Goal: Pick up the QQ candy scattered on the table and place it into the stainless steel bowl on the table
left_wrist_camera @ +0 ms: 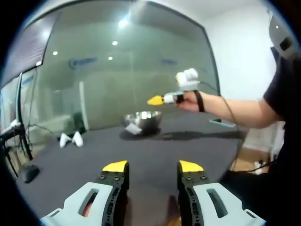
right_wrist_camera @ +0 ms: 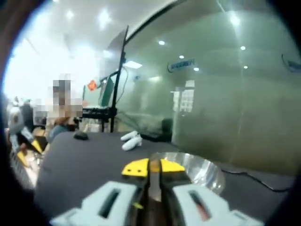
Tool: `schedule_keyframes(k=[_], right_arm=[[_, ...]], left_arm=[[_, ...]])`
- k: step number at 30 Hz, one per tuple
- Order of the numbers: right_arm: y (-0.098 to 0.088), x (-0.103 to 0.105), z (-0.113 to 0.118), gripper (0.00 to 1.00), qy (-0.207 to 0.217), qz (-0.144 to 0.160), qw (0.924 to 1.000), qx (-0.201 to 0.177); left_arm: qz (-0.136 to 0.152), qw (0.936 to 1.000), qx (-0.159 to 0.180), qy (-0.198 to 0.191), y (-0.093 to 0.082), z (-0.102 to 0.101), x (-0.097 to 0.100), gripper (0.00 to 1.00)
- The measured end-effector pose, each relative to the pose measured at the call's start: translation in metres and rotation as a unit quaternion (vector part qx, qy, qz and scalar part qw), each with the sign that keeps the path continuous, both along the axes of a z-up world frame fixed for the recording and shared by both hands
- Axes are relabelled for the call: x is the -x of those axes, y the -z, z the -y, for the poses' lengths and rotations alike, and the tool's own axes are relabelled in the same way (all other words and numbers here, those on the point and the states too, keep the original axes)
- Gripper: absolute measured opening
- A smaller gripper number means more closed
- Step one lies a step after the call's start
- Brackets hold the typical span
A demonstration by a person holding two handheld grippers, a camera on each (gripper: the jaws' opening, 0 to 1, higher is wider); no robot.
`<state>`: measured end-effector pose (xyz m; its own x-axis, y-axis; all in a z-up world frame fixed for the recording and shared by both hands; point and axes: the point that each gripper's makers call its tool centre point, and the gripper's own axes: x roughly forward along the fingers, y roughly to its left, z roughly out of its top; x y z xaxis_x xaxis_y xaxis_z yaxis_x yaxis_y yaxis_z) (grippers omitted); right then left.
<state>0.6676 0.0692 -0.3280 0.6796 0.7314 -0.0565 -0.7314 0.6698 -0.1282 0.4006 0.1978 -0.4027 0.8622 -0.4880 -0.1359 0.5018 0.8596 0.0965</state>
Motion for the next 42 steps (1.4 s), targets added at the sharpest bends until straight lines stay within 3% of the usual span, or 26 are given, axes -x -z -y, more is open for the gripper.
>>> schedule_keyframes(k=[10,18,20,22,24,32,42], right_arm=[[0.004,-0.04,0.015,0.08,0.045,-0.017,0.9988,-0.009],[0.007,-0.05,0.02,0.09,0.059,-0.024,0.9976,-0.028],[0.008,-0.051,0.018,0.15,0.055,-0.028,0.9976,-0.031],[0.014,-0.047,0.011,0.24,0.038,-0.035,0.9984,-0.021],[0.018,-0.044,0.01,0.21,0.04,-0.027,0.9988,-0.003],[0.025,-0.031,0.006,0.2,0.028,-0.039,0.9989,0.0],[0.028,0.006,0.005,0.2,0.009,-0.035,0.9993,0.01]], left_arm=[[-0.003,1.0,0.0,0.001,0.002,0.0,-0.001,0.42],[0.009,0.9999,0.003,-0.005,-0.006,-0.003,-0.003,0.42],[0.008,1.0,0.003,-0.005,-0.006,-0.003,-0.003,0.42],[0.006,1.0,0.001,-0.005,-0.004,-0.003,-0.004,0.42],[0.003,1.0,0.002,-0.004,-0.002,-0.003,-0.004,0.42],[0.004,1.0,0.002,-0.002,-0.003,-0.002,-0.006,0.42],[0.003,1.0,0.001,0.002,-0.001,0.001,-0.006,0.42]])
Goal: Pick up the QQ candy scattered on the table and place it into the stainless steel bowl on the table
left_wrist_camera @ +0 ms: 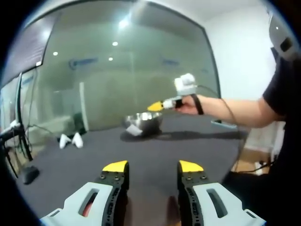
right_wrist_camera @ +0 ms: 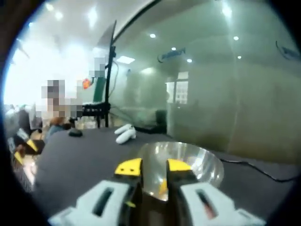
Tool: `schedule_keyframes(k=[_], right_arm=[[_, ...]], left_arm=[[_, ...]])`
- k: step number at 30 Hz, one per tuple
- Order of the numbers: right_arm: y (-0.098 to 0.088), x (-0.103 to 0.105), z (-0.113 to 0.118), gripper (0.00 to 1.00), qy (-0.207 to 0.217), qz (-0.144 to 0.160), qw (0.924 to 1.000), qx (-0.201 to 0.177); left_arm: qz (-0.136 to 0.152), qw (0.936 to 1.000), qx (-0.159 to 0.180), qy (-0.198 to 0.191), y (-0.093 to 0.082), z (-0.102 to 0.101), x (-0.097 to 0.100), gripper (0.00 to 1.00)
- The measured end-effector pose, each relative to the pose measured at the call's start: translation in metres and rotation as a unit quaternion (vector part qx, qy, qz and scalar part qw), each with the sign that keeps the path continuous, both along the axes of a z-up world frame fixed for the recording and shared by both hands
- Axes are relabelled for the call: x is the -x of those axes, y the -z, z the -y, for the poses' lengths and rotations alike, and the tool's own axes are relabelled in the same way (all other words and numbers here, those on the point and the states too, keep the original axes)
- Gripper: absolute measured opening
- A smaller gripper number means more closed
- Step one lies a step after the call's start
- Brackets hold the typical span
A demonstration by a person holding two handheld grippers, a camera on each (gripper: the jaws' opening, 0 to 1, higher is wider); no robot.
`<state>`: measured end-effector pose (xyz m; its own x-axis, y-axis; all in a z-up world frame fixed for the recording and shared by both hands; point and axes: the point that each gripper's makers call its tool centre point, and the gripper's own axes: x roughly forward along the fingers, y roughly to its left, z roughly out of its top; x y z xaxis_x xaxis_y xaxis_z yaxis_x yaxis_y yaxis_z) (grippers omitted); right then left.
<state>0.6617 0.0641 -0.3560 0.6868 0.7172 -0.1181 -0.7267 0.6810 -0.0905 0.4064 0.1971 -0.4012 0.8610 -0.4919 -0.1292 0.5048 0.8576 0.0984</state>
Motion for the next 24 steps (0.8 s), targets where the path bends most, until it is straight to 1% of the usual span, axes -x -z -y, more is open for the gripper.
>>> schedule_keyframes(k=[1,2,3,4,6,9,11,17,19,22,24], right_arm=[[-0.002,-0.002,0.002,0.19,0.001,0.009,1.0,0.002],[-0.01,-0.003,0.007,0.18,0.011,0.038,0.9992,0.004],[-0.013,0.003,0.009,0.18,0.01,0.051,0.9986,0.006],[-0.012,0.01,0.01,0.18,0.005,0.046,0.9989,0.007],[-0.012,0.024,0.016,0.2,-0.003,0.045,0.9989,0.013],[-0.012,0.042,0.026,0.21,-0.005,0.049,0.9987,0.013],[-0.01,0.051,0.032,0.23,-0.005,0.043,0.999,0.008],[-0.001,0.084,0.06,0.23,0.017,0.035,0.9993,0.0],[0.0,0.094,0.068,0.23,0.026,0.038,0.999,-0.005],[0.005,0.11,0.074,0.25,0.028,0.041,0.9987,0.003],[0.008,0.122,0.077,0.25,0.028,0.042,0.9987,0.005]], left_arm=[[0.001,1.0,0.0,0.0,-0.001,0.001,0.0,0.42],[0.002,1.0,0.0,0.001,-0.001,0.001,0.0,0.42],[0.003,1.0,0.0,0.001,-0.002,0.002,0.0,0.42],[0.005,1.0,0.001,0.001,-0.003,0.002,0.0,0.42],[0.008,0.9999,0.006,0.003,-0.005,0.003,0.001,0.42],[0.007,1.0,-0.002,0.004,-0.004,0.003,0.001,0.42],[0.008,1.0,-0.002,0.003,-0.005,0.004,0.0,0.42],[0.012,0.9999,-0.006,0.007,-0.009,0.008,-0.001,0.42],[0.014,0.9999,-0.007,0.008,-0.01,0.008,-0.002,0.42],[0.016,0.9998,-0.006,0.009,-0.011,0.009,-0.002,0.42],[0.016,0.9998,-0.006,0.009,-0.012,0.01,-0.003,0.42]])
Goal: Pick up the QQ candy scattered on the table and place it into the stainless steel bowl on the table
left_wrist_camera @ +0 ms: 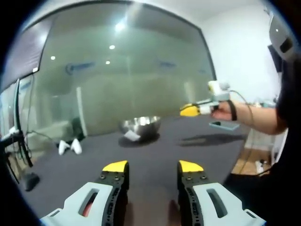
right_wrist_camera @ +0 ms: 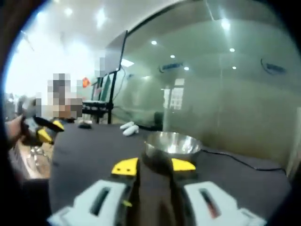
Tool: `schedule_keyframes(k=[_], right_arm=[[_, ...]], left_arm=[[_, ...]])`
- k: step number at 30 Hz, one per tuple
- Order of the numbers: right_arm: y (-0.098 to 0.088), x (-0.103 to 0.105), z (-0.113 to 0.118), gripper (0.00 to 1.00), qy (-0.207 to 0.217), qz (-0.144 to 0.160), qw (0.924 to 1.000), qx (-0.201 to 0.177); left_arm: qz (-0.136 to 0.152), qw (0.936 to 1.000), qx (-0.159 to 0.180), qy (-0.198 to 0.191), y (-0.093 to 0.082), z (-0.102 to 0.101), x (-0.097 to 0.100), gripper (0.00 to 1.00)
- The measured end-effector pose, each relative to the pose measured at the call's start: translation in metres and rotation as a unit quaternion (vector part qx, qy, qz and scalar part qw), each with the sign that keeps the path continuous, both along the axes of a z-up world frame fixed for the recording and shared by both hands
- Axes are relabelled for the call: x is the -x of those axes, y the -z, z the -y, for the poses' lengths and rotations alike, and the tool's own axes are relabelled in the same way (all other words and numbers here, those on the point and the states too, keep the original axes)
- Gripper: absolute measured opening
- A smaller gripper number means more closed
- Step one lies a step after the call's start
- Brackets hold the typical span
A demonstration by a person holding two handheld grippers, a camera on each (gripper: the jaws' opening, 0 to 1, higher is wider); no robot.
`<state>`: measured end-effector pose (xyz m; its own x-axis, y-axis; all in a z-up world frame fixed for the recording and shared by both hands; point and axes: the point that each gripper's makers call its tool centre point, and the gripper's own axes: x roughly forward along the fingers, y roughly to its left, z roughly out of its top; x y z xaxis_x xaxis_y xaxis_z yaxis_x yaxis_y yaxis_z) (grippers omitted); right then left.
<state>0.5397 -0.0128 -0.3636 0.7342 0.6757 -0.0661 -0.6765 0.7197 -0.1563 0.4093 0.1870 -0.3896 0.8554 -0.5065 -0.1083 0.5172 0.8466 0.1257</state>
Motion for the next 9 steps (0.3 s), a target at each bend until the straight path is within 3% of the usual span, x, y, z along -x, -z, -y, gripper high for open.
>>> schedule_keyframes(k=[3,9], right_arm=[[0.004,0.018,0.003,0.25,0.002,-0.03,0.9989,-0.035],[0.025,0.036,0.014,0.25,0.02,-0.044,0.9987,-0.016]], left_arm=[[0.0,1.0,-0.002,0.001,0.001,0.002,-0.002,0.42],[0.006,1.0,0.001,0.005,-0.004,0.005,-0.004,0.42]])
